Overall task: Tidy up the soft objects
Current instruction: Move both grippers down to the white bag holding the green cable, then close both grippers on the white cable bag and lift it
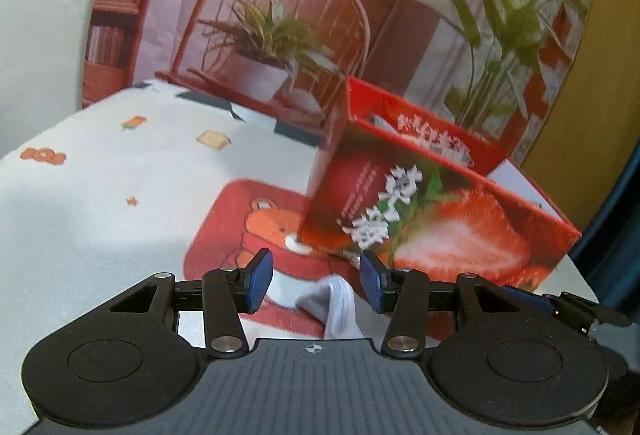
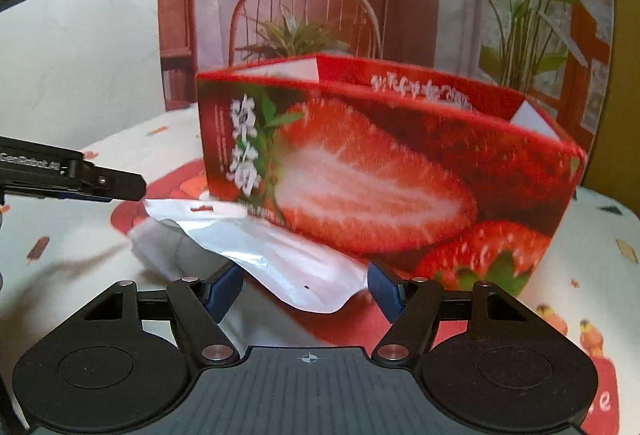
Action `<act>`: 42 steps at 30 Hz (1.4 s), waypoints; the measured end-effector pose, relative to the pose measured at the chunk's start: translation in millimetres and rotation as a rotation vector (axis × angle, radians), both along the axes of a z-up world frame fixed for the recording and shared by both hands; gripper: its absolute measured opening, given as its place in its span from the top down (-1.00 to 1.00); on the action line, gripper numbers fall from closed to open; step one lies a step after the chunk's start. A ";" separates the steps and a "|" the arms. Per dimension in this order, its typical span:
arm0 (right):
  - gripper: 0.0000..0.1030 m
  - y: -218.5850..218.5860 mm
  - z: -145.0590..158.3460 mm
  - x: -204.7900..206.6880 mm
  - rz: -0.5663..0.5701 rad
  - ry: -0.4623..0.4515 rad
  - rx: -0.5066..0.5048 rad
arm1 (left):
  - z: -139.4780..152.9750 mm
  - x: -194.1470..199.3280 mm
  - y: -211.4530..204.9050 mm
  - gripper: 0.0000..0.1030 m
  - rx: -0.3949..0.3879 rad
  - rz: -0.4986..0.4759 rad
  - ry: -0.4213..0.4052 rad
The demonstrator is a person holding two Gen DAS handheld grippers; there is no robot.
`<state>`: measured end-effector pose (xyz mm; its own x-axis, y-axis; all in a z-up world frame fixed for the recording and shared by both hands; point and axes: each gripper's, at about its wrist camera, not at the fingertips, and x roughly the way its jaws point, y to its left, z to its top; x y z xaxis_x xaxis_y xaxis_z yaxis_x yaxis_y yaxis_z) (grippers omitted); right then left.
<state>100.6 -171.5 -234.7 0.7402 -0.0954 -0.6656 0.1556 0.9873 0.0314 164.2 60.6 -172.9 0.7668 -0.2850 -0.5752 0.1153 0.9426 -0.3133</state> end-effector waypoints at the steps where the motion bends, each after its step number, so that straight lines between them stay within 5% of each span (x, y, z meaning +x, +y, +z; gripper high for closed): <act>1: -0.16 -2.4 1.9 3.0 -0.001 -0.011 0.008 | 0.7 1.1 -0.1 0.02 0.001 0.000 0.000; 5: -0.04 -11.3 4.8 13.5 -0.003 -0.026 0.031 | 2.3 6.6 -2.2 0.02 0.007 -0.027 -0.003; 11: 0.02 -28.9 -3.1 19.3 -0.060 -0.025 0.106 | 8.9 26.5 -20.7 -0.06 0.061 -0.213 -0.067; 18: 0.46 -34.0 -4.6 18.1 -0.054 -0.016 0.098 | 4.6 42.2 -46.3 -0.06 0.134 -0.416 -0.099; 35: 0.62 -36.8 -7.8 18.0 -0.039 -0.004 0.105 | -18.8 62.6 -65.2 -0.14 0.112 -0.532 -0.073; 37: 0.63 -37.6 -8.1 17.8 -0.045 -0.004 0.107 | -19.5 61.4 -68.6 -0.10 0.123 -0.535 -0.075; 42: 0.65 -39.3 -9.3 15.7 -0.069 -0.003 0.119 | -21.1 57.4 -75.8 0.38 0.183 -0.543 -0.073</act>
